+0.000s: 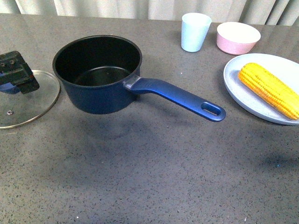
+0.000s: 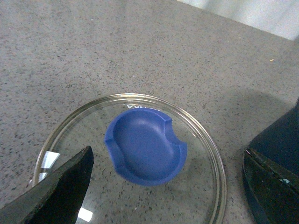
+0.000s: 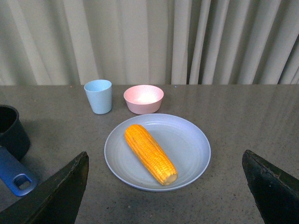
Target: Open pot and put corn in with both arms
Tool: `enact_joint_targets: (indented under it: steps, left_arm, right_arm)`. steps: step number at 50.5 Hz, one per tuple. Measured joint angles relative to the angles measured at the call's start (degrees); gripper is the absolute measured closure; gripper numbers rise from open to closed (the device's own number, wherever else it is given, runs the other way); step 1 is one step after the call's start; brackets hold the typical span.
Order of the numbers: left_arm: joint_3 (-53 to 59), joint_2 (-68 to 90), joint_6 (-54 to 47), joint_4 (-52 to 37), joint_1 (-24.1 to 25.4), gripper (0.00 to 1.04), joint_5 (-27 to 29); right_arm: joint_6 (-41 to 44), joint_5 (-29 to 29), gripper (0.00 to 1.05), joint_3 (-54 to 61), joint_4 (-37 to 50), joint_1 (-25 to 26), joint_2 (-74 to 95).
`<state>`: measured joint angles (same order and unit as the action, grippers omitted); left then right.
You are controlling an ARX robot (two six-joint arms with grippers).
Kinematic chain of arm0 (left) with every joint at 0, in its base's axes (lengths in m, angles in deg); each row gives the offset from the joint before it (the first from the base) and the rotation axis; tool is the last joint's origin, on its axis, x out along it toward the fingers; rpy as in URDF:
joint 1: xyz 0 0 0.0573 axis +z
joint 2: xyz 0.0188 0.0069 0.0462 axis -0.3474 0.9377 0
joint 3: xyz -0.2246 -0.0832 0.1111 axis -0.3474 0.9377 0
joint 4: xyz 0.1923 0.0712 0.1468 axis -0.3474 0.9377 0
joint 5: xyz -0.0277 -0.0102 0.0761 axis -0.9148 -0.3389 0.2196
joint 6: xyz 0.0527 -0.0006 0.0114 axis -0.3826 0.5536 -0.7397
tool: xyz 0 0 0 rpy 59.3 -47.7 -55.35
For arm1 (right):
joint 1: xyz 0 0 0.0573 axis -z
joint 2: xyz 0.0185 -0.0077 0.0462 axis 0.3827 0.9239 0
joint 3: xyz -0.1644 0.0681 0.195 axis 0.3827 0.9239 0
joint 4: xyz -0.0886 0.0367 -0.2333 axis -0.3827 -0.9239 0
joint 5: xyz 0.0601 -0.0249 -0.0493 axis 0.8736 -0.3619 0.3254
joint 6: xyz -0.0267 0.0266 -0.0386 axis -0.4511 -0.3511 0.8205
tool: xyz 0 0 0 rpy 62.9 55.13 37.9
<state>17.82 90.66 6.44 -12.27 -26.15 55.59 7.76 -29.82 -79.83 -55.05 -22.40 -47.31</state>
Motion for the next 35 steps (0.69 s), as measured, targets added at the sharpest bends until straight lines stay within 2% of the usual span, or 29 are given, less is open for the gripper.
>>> enact_joint_targets:
  steps: [5, 14, 17, 21, 25, 27, 35]
  left_arm:
    - [3.82, -5.18, -0.11, 0.96, -0.39, 0.09, 0.57]
    - [10.93, -22.93, -2.29, 8.52, -0.39, 0.09, 1.20]
    - [14.38, -26.80, -8.00, -0.48, 0.72, 0.21, -6.58]
    - [16.59, -29.88, -12.13, -4.46, 1.18, 0.32, -10.10]
    - [19.87, -35.30, -15.54, -2.82, 1.95, 0.51, -11.41]
    - [21.22, -37.75, -16.22, -1.38, 3.76, 0.60, -14.14]
    - [22.53, -48.57, -17.00, 8.37, 5.64, 0.85, -14.56]
  right_arm:
    - [0.00, 0.00, 0.09, 0.00, 0.00, 0.00, 0.00]
    - [0.00, 0.00, 0.09, 0.00, 0.00, 0.00, 0.00]
    - [0.00, 0.00, 0.09, 0.00, 0.00, 0.00, 0.00]
    - [0.00, 0.02, 0.09, 0.00, 0.00, 0.00, 0.00]
    - [0.00, 0.00, 0.09, 0.00, 0.00, 0.00, 0.00]
    - [0.00, 0.00, 0.09, 0.00, 0.00, 0.00, 0.00]
    - [0.00, 0.02, 0.09, 0.00, 0.00, 0.00, 0.00]
